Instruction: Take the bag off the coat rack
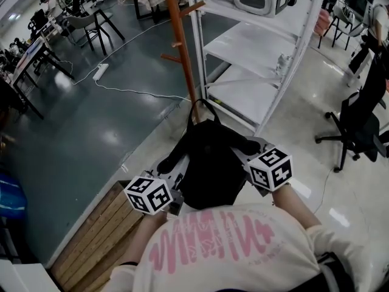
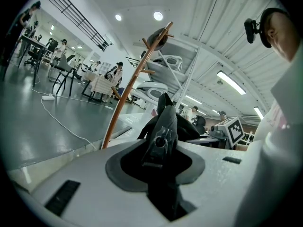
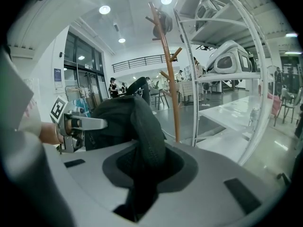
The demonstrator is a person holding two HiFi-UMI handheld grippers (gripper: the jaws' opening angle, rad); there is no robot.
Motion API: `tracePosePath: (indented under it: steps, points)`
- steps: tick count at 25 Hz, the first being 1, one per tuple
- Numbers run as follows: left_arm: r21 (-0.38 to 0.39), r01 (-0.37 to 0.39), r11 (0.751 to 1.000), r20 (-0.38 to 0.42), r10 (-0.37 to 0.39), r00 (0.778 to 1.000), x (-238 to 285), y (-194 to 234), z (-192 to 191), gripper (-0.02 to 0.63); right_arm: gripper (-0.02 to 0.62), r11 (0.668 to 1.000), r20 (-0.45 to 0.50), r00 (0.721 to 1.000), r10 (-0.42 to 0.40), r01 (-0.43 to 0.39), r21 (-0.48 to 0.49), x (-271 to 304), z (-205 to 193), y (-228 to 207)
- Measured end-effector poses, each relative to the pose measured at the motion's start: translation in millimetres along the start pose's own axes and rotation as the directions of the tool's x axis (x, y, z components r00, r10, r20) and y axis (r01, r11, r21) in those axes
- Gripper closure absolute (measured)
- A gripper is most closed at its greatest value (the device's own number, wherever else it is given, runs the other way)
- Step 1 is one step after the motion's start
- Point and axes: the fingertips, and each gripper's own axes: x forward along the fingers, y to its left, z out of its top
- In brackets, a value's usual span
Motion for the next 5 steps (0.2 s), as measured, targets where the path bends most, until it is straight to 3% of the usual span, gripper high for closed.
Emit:
tracePosePath:
  steps: [5]
  points:
    - [-0.004,-0.002,1.000,-0.005,0.002,1.000,1.8,1.1,-4.9,0.508,0.522,1.000,-0.007,1.000,0.002,-0.002,0.004,1.1,-4.9,-1.7]
